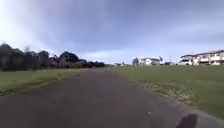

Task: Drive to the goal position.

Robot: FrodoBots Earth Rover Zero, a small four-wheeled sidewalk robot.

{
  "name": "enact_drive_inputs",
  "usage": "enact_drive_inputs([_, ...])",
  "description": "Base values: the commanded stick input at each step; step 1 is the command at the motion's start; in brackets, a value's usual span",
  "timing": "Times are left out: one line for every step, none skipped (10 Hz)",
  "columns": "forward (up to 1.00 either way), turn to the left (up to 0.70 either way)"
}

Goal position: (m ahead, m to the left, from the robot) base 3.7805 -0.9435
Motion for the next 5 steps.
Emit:
enact_drive_inputs([1.0, 0.0])
enact_drive_inputs([1.0, 0.0])
enact_drive_inputs([1.0, 0.0])
enact_drive_inputs([1.0, 0.0])
enact_drive_inputs([1.0, 0.0])
